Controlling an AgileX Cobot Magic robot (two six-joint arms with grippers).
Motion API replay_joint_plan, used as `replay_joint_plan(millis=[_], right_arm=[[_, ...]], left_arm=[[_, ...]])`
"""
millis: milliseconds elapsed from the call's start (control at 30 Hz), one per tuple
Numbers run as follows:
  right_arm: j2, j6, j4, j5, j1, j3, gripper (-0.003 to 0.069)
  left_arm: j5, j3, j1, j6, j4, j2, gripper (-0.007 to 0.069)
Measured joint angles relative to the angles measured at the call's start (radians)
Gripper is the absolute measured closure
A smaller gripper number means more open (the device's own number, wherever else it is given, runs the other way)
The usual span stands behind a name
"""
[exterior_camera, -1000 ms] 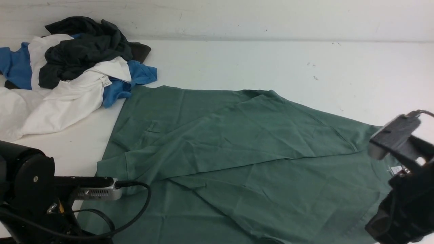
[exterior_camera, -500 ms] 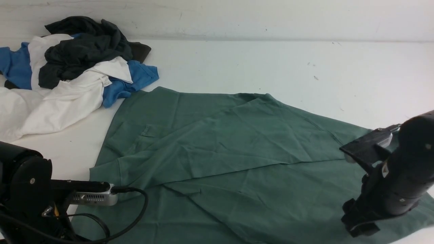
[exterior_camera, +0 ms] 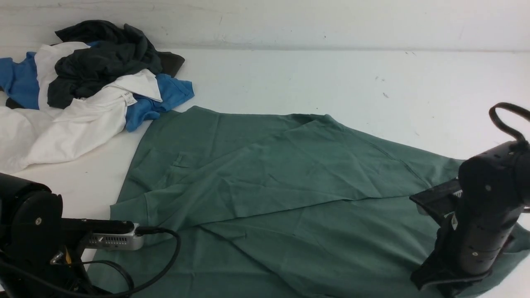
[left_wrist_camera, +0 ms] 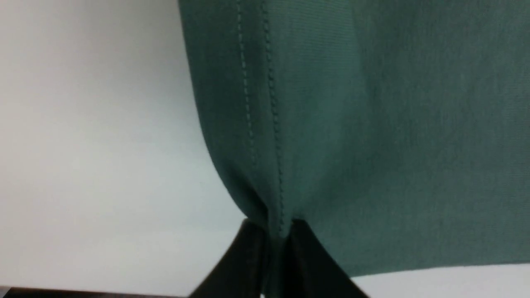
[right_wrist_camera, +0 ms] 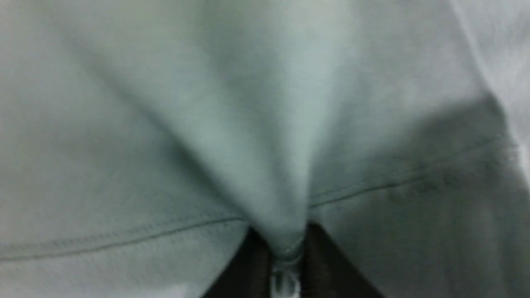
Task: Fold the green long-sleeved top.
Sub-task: Use both arms simultaneously to clamp the lower edge of the clothing fabric
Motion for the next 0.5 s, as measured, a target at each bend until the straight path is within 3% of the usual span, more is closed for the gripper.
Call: replay_joint_plan(millis=[267, 500], right_arm=[[-0.220, 0.012, 0.067, 0.062, 0.000, 0.194, 0.0645], [-0.356, 0.000, 0.113, 0.207, 0.000, 0.224, 0.0646]], left_arm=[[0.158, 0.000, 0.000, -0.002, -0.039, -0.179, 0.0587], [0.205, -0.002, 0.000, -0.003, -0.048, -0.313, 0.0587]])
